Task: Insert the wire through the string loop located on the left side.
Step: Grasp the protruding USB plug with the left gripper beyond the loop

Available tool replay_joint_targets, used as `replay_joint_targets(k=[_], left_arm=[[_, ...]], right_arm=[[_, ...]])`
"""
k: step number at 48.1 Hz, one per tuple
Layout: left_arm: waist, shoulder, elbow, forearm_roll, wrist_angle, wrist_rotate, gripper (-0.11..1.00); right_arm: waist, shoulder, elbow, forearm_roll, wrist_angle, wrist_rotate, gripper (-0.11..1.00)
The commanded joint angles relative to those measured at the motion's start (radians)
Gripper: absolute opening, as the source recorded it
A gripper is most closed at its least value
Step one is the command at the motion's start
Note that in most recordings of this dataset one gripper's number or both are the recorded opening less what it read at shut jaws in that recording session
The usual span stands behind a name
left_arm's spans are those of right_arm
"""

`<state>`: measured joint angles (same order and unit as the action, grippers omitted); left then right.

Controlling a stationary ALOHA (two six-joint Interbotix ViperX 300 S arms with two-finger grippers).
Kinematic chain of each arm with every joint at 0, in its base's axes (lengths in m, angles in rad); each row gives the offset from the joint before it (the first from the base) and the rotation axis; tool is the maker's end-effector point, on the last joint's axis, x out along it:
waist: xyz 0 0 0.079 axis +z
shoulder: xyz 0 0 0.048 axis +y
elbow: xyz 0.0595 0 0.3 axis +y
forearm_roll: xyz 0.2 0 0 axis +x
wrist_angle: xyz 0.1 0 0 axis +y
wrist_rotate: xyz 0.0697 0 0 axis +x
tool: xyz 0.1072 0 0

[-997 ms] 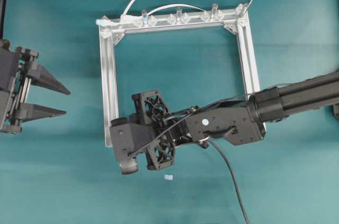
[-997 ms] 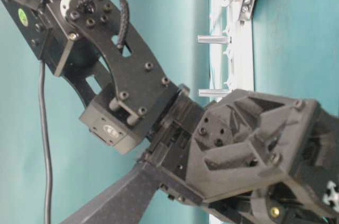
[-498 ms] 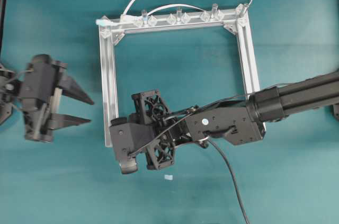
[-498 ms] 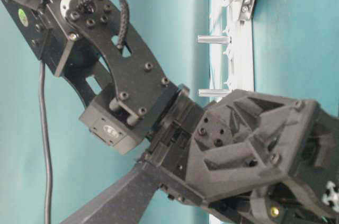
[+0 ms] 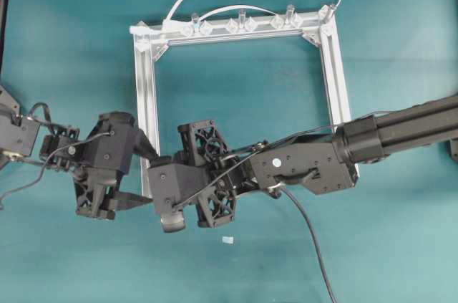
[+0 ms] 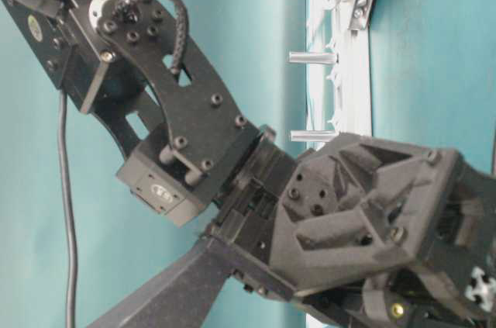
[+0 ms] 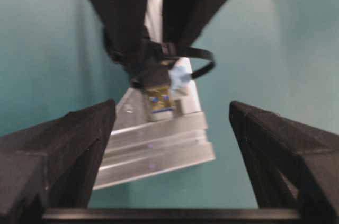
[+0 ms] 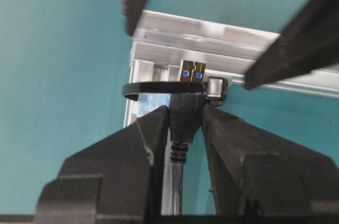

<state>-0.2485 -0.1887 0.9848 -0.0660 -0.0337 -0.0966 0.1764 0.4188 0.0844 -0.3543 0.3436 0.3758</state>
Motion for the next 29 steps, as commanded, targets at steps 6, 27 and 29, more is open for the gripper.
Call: replay_joint_targets(k=[6,27,29], left_arm=[[-0.006,-0.006,-0.018,0.0,-0.009,-0.084,0.89],[-0.005,0.064,-0.055,0.0,-0.011,-0.087,0.88],[-0.005,0.069,-0.06,0.0,-0.009,-0.087,0.88]], right_arm=[[0.0,-0.018,-0.026,-0.003,-0.009,0.002,0.26],[0.0,-0.018,-0.026,-0.003,-0.012,0.002,0.26],[0.002,-0.018,-0.026,-0.002,-0.012,0.002,0.26]])
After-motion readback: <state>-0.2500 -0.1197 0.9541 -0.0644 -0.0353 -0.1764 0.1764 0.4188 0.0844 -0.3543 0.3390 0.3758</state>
